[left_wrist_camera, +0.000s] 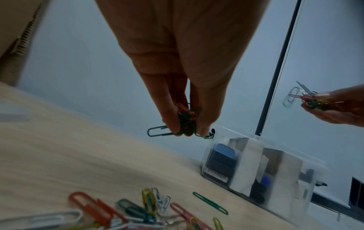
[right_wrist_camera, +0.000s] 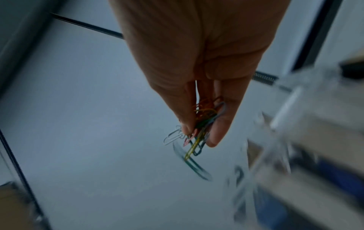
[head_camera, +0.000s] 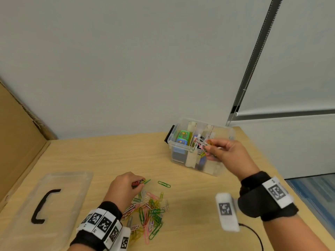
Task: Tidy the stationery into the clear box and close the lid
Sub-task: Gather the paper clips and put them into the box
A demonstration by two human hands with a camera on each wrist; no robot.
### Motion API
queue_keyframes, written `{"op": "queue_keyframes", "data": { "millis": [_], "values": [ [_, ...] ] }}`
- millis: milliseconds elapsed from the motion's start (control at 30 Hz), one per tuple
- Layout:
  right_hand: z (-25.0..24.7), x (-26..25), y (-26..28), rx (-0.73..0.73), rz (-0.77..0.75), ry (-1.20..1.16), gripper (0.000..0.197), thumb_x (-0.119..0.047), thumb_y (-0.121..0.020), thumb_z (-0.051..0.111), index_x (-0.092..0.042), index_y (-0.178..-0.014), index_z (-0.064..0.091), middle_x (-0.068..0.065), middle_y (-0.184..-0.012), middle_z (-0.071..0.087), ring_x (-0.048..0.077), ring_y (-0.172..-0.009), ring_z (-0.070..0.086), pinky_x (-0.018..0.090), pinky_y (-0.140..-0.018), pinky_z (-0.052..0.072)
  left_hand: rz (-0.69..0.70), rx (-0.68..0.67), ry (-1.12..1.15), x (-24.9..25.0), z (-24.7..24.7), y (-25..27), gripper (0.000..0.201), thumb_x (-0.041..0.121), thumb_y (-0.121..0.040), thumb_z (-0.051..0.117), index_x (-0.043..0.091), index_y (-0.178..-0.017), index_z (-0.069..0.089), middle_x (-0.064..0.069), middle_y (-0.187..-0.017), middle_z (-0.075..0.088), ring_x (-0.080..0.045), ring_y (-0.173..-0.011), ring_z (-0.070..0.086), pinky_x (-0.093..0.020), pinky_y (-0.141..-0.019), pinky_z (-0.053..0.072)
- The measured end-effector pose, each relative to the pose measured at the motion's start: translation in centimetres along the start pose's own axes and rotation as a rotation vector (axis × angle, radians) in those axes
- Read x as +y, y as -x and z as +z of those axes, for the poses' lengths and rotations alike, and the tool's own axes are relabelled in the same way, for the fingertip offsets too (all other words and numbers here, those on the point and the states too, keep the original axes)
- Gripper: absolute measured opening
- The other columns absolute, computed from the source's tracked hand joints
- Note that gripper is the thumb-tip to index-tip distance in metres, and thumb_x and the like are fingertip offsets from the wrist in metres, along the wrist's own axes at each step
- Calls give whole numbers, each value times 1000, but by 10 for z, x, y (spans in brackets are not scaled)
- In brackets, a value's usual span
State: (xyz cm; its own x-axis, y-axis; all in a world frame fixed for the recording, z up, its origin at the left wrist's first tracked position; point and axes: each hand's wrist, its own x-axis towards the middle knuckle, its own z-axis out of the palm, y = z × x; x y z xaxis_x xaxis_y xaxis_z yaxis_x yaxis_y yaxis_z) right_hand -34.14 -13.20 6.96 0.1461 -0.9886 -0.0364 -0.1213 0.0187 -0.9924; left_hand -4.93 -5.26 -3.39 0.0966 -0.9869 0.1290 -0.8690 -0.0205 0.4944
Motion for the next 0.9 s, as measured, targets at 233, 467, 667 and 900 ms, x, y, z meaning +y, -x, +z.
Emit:
{"op": "queue_keyframes", "data": {
  "millis": [233,467,667,900],
  "values": [
    [-57,7,-47,140,2,377,17,-4,-87,64,-8,-102,70,13,-89,70,21,-75,68,21,-68,59,-43,-31,-6,12,6,7,22,27,-87,65,25,-108,72,5,-95,69,-9,-85,62,-20,-74,48],
    [-33,24,-97,-123,89,1236,18,-11,-88,58,-10,-101,71,6,-100,69,20,-89,64,26,-80,51,-49,-77,5,21,9,14,23,28,-88,64,27,-110,71,8,-95,67,-7,-86,61,-16,-76,47],
    [-19,24,-110,-322,193,1350,30,-11,-93,52,-9,-122,61,8,-120,62,23,-110,59,30,-98,45,-60,-84,36,25,8,19,21,28,-87,66,28,-108,72,9,-91,67,-5,-83,61,-20,-78,51],
    [-60,46,-71,298,-145,895,20,-19,-94,46,-21,-106,62,3,-107,61,15,-82,60,34,-74,54,-19,-103,50,33,-7,19,22,30,-86,66,31,-108,71,16,-85,63,2,-78,59,-11,-71,48]
  ]
}}
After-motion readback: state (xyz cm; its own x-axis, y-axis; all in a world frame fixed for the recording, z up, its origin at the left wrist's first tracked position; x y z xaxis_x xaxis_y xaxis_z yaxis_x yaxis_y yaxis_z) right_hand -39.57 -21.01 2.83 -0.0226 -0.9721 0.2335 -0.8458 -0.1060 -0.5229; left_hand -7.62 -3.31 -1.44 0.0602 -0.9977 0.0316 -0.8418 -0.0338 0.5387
